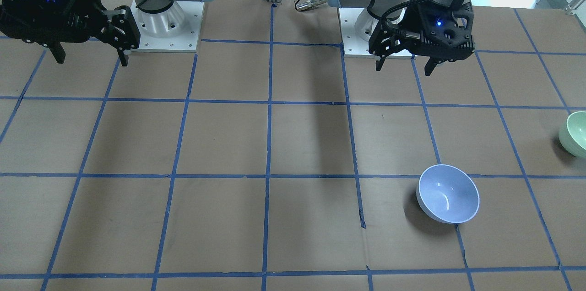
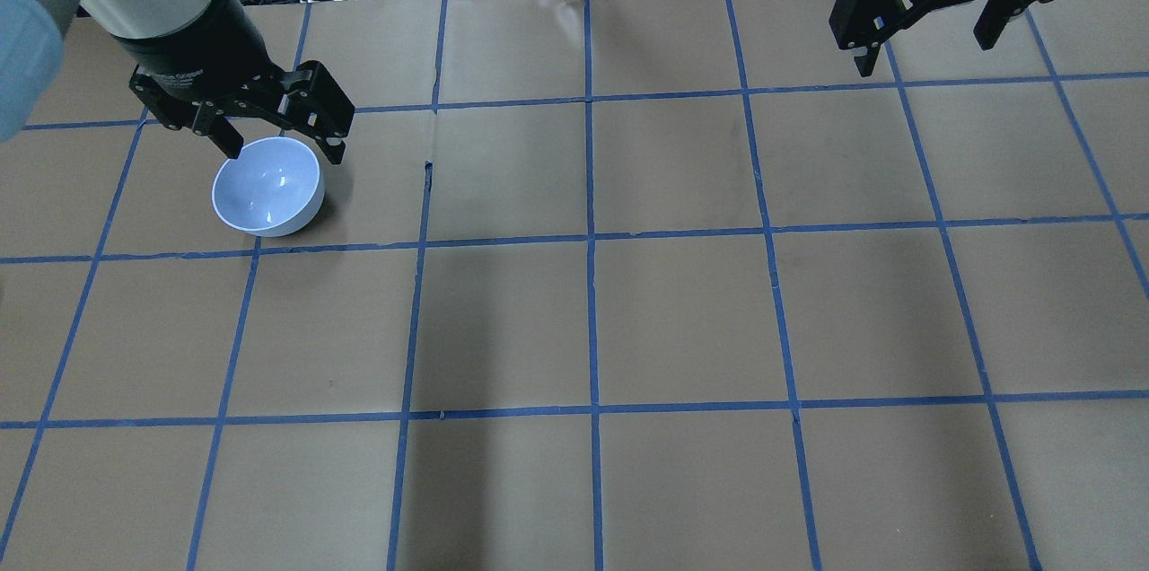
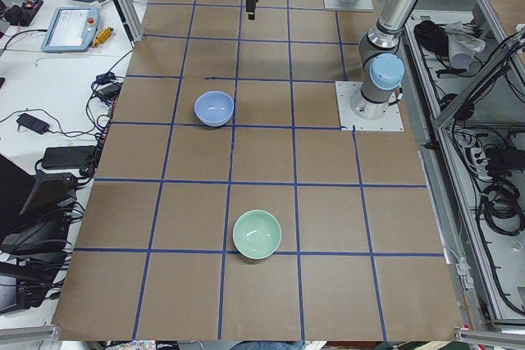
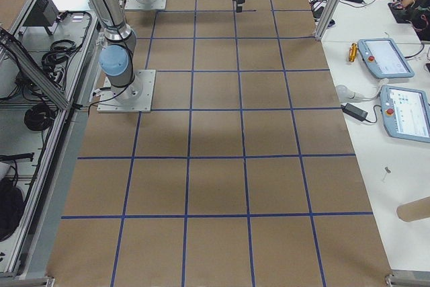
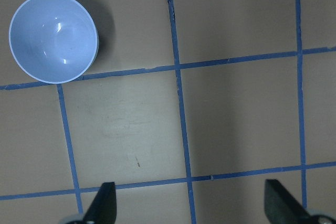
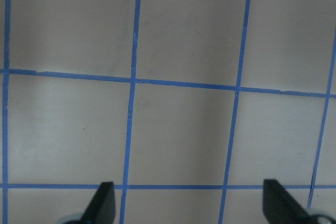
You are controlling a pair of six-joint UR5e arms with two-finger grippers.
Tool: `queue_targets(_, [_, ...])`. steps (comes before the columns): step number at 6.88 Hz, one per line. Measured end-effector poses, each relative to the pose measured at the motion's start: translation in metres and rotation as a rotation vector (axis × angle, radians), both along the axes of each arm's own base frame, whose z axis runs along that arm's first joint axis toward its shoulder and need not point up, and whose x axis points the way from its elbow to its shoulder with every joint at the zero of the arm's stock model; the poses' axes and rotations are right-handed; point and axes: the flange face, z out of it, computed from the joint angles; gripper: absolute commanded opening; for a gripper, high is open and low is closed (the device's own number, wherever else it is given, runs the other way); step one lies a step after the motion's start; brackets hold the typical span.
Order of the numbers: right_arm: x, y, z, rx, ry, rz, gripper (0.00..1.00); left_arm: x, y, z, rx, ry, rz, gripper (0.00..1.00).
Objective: Stack green bowl on blue bowl
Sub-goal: 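Raise the left gripper away from the light blue bowl, then move the left gripper toward the robot, over the mint green bowl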
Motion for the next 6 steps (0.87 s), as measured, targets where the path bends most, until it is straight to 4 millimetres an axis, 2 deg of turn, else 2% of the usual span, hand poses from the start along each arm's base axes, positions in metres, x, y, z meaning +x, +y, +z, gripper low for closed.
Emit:
queue_targets(3, [0.000, 0.000, 0.000, 0.000, 0.000, 0.000, 1.00, 0.062, -0.005, -0.003, 0.032, 0.009, -0.076, 1.00])
queue_targets(6, [0.000, 0.000, 0.000, 0.000, 0.000, 0.000, 1.00, 0.166, 0.000, -0.029, 0.087, 0.048, -0.189, 1.00])
